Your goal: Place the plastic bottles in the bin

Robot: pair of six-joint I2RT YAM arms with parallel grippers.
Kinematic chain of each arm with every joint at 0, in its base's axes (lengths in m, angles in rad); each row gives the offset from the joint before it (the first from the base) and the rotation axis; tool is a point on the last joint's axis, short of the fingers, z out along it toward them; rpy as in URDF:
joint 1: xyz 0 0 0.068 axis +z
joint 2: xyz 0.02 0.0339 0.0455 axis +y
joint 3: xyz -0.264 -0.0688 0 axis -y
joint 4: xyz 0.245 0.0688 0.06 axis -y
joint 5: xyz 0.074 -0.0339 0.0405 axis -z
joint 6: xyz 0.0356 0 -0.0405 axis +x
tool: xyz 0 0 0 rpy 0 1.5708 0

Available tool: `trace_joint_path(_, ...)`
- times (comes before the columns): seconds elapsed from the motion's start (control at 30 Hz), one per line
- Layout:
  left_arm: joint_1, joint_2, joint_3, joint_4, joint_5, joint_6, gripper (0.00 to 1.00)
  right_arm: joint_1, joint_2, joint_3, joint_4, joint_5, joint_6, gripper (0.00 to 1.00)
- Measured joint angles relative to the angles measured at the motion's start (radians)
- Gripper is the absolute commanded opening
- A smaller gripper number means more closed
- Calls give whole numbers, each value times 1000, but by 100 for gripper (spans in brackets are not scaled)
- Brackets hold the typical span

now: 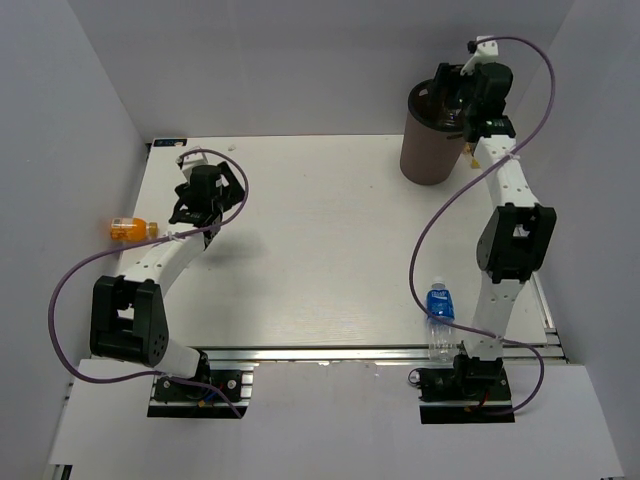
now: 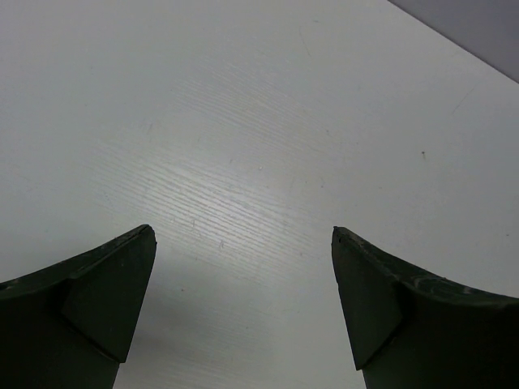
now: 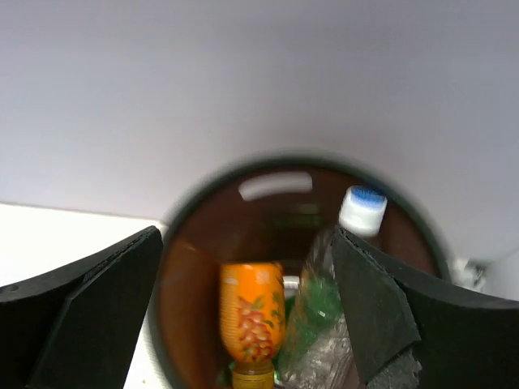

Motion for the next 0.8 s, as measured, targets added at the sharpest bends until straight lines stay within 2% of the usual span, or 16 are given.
trace_joint_path(0.17,0,3,9,10,27,-4,98,0,-162,-2,-8,-39,-7,89)
trace_joint_path(0.23,0,5,11,10,39,-7,98,0,-259,-65,-3,-36,5,89)
trace_joint_path(0.4,0,5,11,18,49,-16,98,0,-559,-422,-3,5,100,89)
trace_joint_path(0.5,0,5,11,27,66,-19,98,7,-682,-622,-44,17,171,89)
trace_joint_path(0.8,5,9,10,47,96,-26,98,123,-825,-955,-407,153,280,89)
